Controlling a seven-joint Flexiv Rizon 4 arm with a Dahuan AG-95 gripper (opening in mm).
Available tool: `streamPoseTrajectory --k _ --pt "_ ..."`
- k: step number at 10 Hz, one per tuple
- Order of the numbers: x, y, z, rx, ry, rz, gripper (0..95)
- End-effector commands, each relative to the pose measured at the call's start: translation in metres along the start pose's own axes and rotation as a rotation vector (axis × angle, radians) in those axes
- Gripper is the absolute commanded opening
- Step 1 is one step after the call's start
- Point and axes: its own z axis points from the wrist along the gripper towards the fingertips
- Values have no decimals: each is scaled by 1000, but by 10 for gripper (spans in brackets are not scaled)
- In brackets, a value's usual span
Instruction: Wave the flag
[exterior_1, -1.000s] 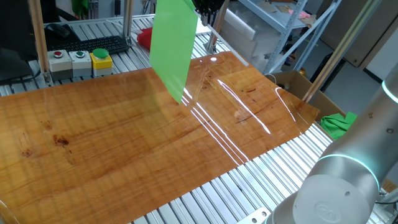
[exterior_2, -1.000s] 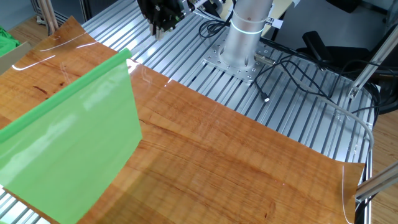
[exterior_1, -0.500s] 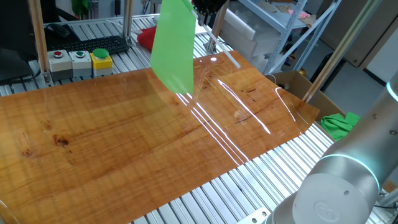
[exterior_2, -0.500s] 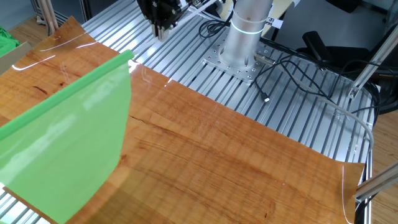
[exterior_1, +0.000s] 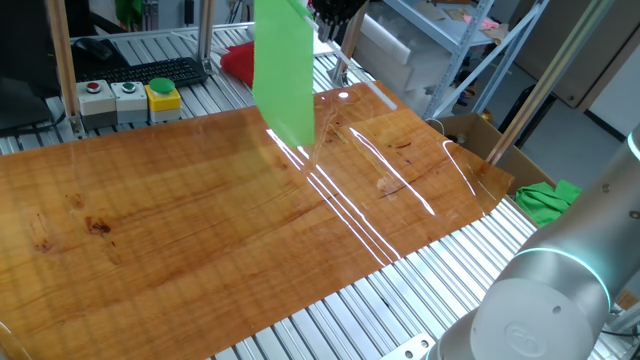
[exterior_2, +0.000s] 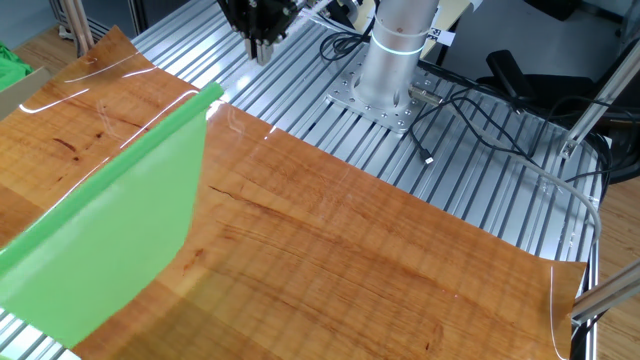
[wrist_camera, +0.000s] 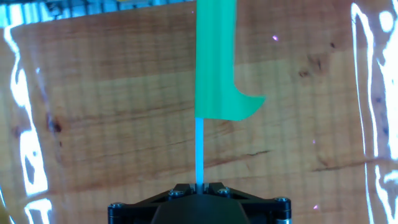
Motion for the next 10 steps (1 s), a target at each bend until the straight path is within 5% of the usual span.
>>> streamPoseTrajectory --k 1,4,6,7,8,10 --pt "1 0 2 230 25 -188 0" --pt "1 0 2 240 27 -187 0" --pt "1 0 2 208 52 -78 0" --pt "1 1 3 129 68 94 0" --pt "1 2 3 -4 75 284 0" --pt "1 2 3 -89 89 449 0"
